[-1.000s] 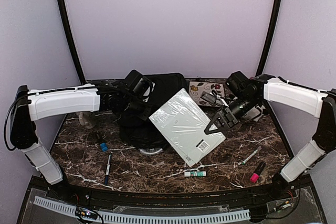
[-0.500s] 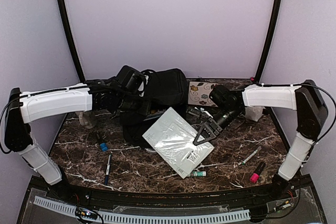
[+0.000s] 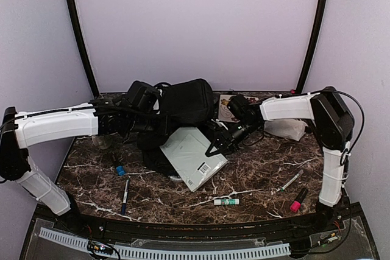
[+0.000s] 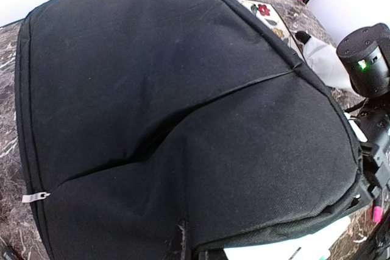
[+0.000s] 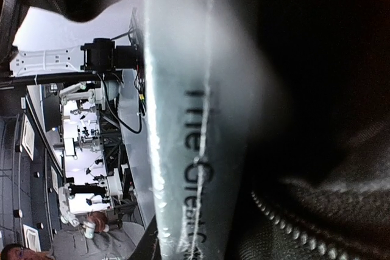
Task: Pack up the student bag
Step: Place the book in the largest pocket of the bag.
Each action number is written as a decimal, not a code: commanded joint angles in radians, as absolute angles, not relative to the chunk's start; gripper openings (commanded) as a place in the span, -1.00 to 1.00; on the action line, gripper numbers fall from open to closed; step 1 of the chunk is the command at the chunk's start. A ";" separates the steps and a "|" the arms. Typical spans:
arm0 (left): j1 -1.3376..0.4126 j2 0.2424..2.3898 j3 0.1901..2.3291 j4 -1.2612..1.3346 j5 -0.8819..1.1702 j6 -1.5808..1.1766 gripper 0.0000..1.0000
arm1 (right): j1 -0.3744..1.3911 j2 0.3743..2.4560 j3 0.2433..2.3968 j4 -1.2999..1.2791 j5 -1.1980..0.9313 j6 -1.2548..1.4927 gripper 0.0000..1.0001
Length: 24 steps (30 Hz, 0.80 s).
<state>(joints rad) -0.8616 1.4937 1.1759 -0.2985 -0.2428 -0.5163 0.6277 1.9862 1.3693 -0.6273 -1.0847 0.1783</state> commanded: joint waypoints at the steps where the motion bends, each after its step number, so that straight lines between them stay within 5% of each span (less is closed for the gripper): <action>1: -0.870 1.417 1.154 -0.209 -0.228 -0.605 -1.00 | 0.629 2.016 1.447 -0.447 -1.145 0.353 -1.00; 17: -0.895 1.513 1.219 -0.196 -0.268 -0.528 -1.00 | 0.687 1.999 1.307 0.047 -1.227 0.863 -1.00; 24: -0.882 1.552 1.294 -0.185 -0.175 -0.404 -1.00 | 0.726 1.969 1.281 0.040 -1.211 0.839 -1.00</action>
